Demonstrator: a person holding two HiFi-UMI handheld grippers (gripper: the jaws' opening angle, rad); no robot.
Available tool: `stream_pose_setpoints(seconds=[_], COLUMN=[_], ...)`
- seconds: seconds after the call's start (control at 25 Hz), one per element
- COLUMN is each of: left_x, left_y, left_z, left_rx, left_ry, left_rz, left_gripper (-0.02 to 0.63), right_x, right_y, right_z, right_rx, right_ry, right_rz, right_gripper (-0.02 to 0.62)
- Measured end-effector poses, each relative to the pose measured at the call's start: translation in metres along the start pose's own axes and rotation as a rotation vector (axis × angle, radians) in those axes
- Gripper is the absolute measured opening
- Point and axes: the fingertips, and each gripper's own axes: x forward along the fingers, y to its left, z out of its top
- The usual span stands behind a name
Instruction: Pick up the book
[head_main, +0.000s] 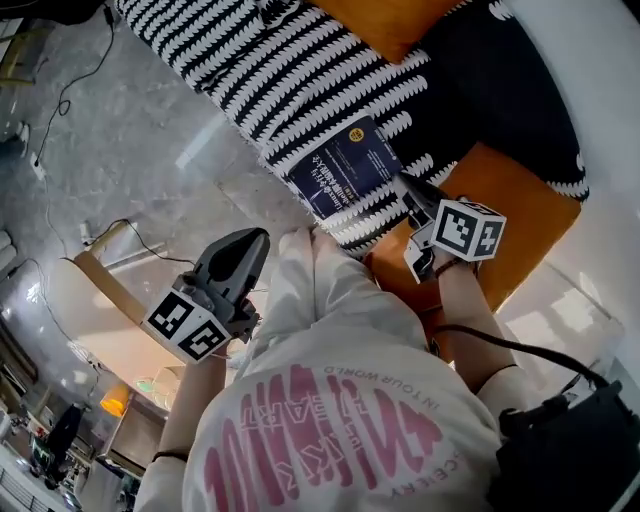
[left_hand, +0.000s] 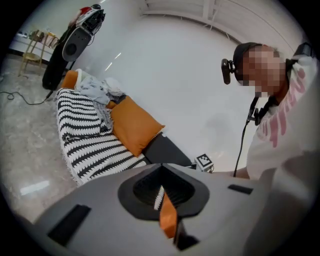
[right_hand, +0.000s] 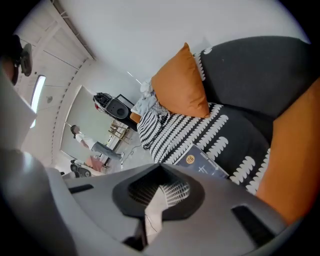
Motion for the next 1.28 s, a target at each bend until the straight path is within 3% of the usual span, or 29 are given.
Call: stream_pose_setpoints(seconds=[0.12, 0.24, 0.32, 0.44, 0.68, 0.8, 0.96, 1.12, 1.28], left_x=[0.011, 0.027, 0.042, 0.06, 0.075, 0.086, 0.099, 0.109, 0.115], left_y=[0.019, 0.043, 0.065, 0.092, 0.13, 0.154, 0.177, 0.195, 0.208], left_z=[-0.009, -0.025, -0.048, -0.089, -0.13, -0.149, -0.181, -0.205, -0.222], left_rx=[-0.062, -0.146, -0.135, -0.126, -0.169, -0.152, -0.124, -0.148, -0.225], left_ry=[0.019, 0.031, 0.061, 0.12, 0.22, 0.302, 0.424, 0.431, 0.421], left_rz=[0.036, 0.048, 0.062, 0.072, 0.009, -0.045, -0.141, -0.186, -0.219], left_gripper=[0.037, 0.175, 0.249, 0.304, 0.322, 0.322, 0.322, 0.322, 0.322], right_x=[0.007, 0.019, 0.039, 0.058, 0.08, 0.098, 0.113, 0.12, 0.124], right_y=[0.005, -0.004, -0.019, -0.039, -0.031, -0.019, -0.007, 0.004, -0.001], right_z=[0.012, 0.014, 0.002, -0.03, -0.07, -0.092, -0.136, -0.185, -0.234], right_rx=[0.065, 0.145, 0.175, 0.183, 0.257, 0.305, 0.383, 0.387, 0.481], right_ry=[-0.001, -0.001, -0.021, -0.034, -0.141, -0.148, -0.143, -0.142, -0.126], right_rz=[0.05, 0.076, 0.122, 0.125, 0.15, 0.21, 0.261, 0.316, 0.305], right_gripper=[0.011, 0.011, 0.011, 0.012, 0.025, 0.123, 0.208, 0.306, 0.366])
